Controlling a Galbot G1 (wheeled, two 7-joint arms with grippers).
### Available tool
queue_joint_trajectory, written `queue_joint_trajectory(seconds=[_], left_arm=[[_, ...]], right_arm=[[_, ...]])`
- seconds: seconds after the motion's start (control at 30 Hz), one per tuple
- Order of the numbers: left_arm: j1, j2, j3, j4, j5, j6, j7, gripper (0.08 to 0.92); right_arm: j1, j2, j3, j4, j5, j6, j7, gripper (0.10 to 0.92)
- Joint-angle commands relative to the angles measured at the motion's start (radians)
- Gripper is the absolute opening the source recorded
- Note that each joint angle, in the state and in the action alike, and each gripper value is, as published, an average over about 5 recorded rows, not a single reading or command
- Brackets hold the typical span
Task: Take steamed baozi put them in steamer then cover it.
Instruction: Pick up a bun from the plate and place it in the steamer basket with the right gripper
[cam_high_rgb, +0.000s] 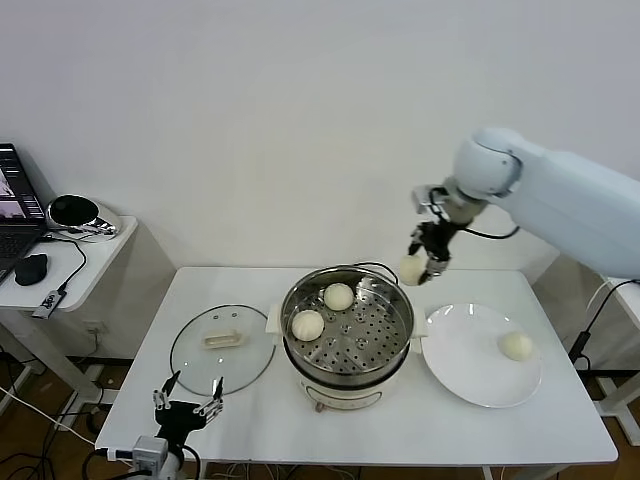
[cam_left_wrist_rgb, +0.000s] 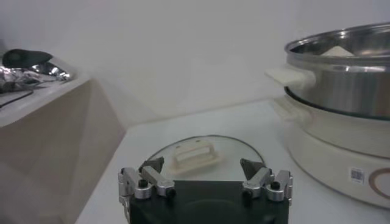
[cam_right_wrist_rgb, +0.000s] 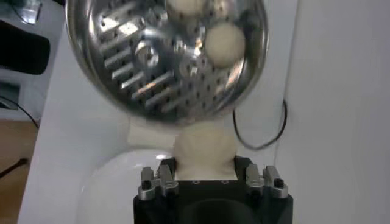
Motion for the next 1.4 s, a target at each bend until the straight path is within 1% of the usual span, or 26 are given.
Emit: queue_joint_trajectory(seconds=[0.03,0.2,0.27,0.33,0.5,0.67,0.83,0.93,1.07,1.2,1.4], left_arm=[[0.002,-0.001,-0.002,0.000,-0.003,0.001,-0.003,0.823],[0.002,-0.004,-0.004,0.004,-0.005,0.001,-0.004,0.823],[0.001,-0.006,-0.004,0.006,-0.006,0.001,-0.004,0.823],[-0.001,-0.009,-0.001,0.008,-0.006,0.001,-0.003,0.823],[-0.005,-0.013,0.004,0.011,-0.004,0.002,-0.002,0.823],[-0.003,-0.013,-0.002,0.013,-0.004,0.002,-0.002,0.823],[-0.002,-0.013,-0.002,0.012,-0.004,0.002,-0.002,0.823],[-0.001,-0.015,-0.001,0.011,-0.003,0.002,-0.002,0.823],[0.003,-0.017,0.000,0.008,-0.002,0.001,-0.003,0.823],[0.007,-0.017,0.000,0.005,-0.002,0.000,-0.005,0.823],[0.008,-0.019,0.000,-0.001,-0.002,0.000,-0.006,0.823]], right_arm=[[0.007,0.192,-0.025,-0.145,0.081,0.449,-0.059,0.586],[-0.023,0.222,-0.023,-0.157,0.021,0.671,-0.053,0.585],[-0.032,0.224,-0.018,-0.144,-0.006,0.734,-0.050,0.585],[-0.042,0.224,-0.012,-0.123,-0.054,0.782,-0.042,0.585],[-0.094,0.227,0.024,-0.088,-0.243,0.915,-0.017,0.586],[-0.153,0.207,0.030,-0.025,-0.375,1.027,0.067,0.591],[-0.177,0.179,0.042,0.048,-0.475,1.074,0.116,0.594],[-0.181,0.172,0.048,0.070,-0.509,1.085,0.136,0.594],[-0.179,0.163,0.047,0.109,-0.520,1.086,0.132,0.594],[-0.181,0.158,0.029,0.147,-0.502,1.071,0.126,0.594],[-0.204,0.168,0.008,0.156,-0.483,1.040,0.128,0.594]])
